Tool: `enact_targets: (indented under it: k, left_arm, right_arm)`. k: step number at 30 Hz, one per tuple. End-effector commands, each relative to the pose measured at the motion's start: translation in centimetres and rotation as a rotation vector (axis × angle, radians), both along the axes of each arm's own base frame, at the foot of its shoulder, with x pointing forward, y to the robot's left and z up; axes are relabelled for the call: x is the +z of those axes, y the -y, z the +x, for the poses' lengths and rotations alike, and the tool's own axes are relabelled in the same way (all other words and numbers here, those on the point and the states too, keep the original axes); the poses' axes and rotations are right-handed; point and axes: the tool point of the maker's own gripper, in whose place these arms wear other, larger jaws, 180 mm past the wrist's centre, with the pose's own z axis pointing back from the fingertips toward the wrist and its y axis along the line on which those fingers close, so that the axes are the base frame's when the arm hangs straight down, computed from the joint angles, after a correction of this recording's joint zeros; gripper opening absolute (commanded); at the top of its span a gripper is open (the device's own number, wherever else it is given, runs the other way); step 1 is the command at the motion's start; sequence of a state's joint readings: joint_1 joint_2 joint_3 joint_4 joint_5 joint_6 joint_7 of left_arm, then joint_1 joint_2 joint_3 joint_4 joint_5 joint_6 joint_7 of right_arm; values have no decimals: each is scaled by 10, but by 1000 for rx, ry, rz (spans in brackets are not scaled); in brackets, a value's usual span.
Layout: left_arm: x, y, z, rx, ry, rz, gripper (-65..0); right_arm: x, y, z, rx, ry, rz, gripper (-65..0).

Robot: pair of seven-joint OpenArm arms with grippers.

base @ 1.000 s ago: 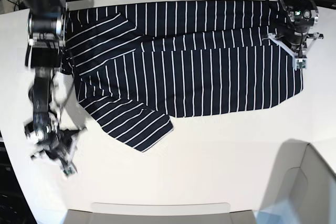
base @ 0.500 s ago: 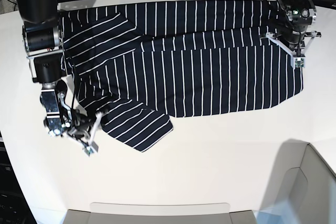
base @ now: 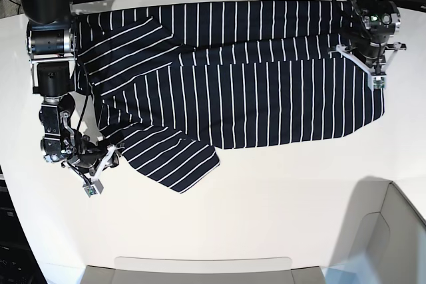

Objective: Fold the T-shirt properly
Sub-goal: 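Move the right gripper to the hem corner and grasp it, then grasp the hem corner nearest the left gripper with the left gripper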

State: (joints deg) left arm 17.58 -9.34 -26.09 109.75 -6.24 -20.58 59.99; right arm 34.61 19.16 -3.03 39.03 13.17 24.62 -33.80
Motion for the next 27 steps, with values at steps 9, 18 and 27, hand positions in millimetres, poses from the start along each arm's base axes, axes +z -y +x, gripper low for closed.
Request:
enact_targets:
  k: [9,18,27]
  left_arm:
    - [11,-3,8,-5,41,17,-650]
    - [28,-14,61,13,142,3,-650]
    - [14,-82,124,-3,132,-121,-501]
  right_arm:
    - [-16,-37,3,60,-43,-13,-457]
    - [-15,-76,0,226,-58,-30,-457]
    - [-18,-56,-4,224,-72,-79,-457]
